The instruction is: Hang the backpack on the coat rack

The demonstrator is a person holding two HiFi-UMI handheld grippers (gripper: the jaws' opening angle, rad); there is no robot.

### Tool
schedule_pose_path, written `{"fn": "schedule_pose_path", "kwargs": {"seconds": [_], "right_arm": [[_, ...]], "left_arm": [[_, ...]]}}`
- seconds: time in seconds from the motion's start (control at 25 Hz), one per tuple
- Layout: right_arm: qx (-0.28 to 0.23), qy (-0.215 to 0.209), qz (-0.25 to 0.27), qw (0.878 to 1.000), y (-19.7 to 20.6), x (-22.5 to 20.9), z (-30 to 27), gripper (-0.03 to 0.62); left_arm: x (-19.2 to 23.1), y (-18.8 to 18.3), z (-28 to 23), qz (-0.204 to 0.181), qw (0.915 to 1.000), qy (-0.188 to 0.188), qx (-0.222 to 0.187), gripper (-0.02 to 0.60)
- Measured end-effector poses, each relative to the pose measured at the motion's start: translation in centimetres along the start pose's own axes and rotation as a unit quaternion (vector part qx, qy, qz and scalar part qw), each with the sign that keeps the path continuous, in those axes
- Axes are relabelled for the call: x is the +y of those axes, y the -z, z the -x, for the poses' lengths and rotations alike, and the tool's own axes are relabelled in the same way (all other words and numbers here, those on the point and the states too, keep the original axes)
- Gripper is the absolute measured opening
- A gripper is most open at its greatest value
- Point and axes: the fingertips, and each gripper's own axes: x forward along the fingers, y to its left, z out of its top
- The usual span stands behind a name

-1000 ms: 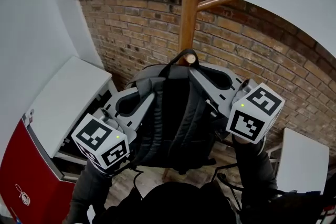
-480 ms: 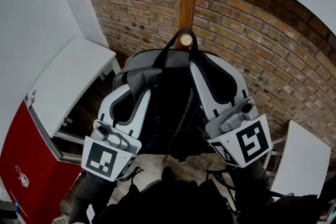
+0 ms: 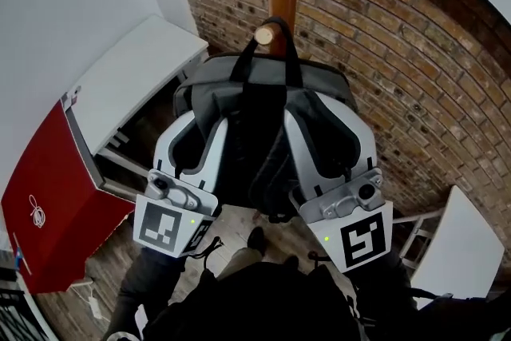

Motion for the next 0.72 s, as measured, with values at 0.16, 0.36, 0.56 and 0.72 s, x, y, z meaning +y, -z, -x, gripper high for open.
{"fn": "schedule_pose_path", "kwargs": {"seconds": [0.16,0.36,0.56,0.72], "right_arm": [[0.009,-0.007,-0.018,1.0,-0.2,2.1,1.8,0.072],[0.042,-0.023,-0.052,0.998,1.0,4.1,4.4,0.072],[0.071,-0.03,-0.072,0.994,1.4,4.7,7.6,0.072],[0.089,-0.027,-0.089,0.992,2.4,5.1,9.7,0.072]], "left_arm": [[-0.7,0.0,2.3,0.034,0.9992,-0.014,0.011,0.087],[-1.4,-1.1,3.8,0.04,0.9979,-0.049,-0.013,0.087],[-2.6,-1.1,5.8,0.052,0.9944,-0.092,-0.009,0.087],[-4.4,-0.4,7.8,0.052,0.9935,-0.101,-0.001,0.086]]}}
